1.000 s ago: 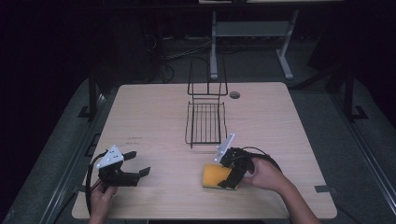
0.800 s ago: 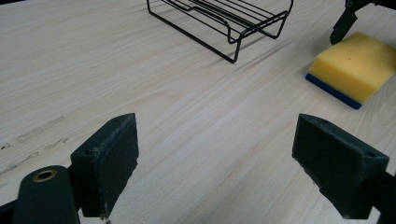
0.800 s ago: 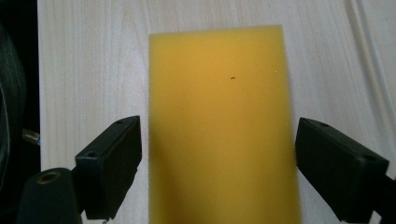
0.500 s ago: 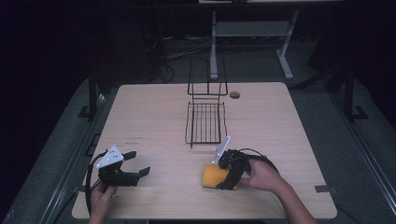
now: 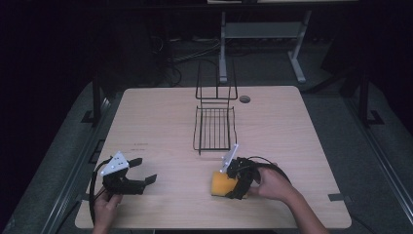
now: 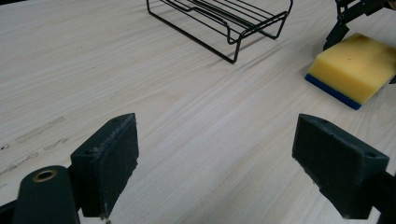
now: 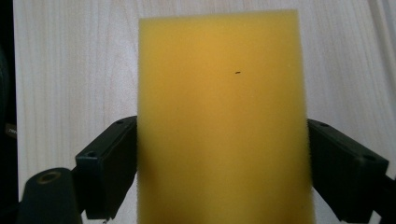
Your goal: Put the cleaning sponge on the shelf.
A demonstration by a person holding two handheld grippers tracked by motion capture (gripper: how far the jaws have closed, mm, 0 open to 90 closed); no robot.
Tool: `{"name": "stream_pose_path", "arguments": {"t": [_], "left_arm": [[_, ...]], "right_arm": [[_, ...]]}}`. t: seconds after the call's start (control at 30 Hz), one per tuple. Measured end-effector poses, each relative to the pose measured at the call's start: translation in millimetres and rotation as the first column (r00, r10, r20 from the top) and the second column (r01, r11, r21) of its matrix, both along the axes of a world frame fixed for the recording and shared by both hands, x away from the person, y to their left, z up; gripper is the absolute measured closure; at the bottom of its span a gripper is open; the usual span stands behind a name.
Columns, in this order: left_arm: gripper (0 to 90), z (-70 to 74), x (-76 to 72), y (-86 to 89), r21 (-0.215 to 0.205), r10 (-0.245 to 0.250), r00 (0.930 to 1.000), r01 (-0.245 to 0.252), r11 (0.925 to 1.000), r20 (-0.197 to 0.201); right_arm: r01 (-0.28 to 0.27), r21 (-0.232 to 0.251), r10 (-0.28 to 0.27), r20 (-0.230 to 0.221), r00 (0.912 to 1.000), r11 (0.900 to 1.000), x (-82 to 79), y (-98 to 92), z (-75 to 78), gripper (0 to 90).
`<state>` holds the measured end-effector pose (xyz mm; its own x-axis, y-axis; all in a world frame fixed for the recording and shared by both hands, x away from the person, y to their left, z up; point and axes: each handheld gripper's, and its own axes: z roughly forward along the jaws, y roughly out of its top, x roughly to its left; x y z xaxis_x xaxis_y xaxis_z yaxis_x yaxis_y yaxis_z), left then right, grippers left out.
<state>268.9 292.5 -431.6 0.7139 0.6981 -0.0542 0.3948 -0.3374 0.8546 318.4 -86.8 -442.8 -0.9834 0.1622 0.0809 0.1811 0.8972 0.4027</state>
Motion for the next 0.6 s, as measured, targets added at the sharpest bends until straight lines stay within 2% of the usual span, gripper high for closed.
{"name": "stream_pose_path", "arguments": {"t": [0.6], "left_arm": [[14.1,0.2,-0.3,0.4,-0.005,-0.001,1.0000,0.001,1.0000,-0.004]], "right_arm": [[-0.003,-0.008,0.003,0.006,1.0000,1.000,-1.5,1.3,-5.7,15.5]]}}
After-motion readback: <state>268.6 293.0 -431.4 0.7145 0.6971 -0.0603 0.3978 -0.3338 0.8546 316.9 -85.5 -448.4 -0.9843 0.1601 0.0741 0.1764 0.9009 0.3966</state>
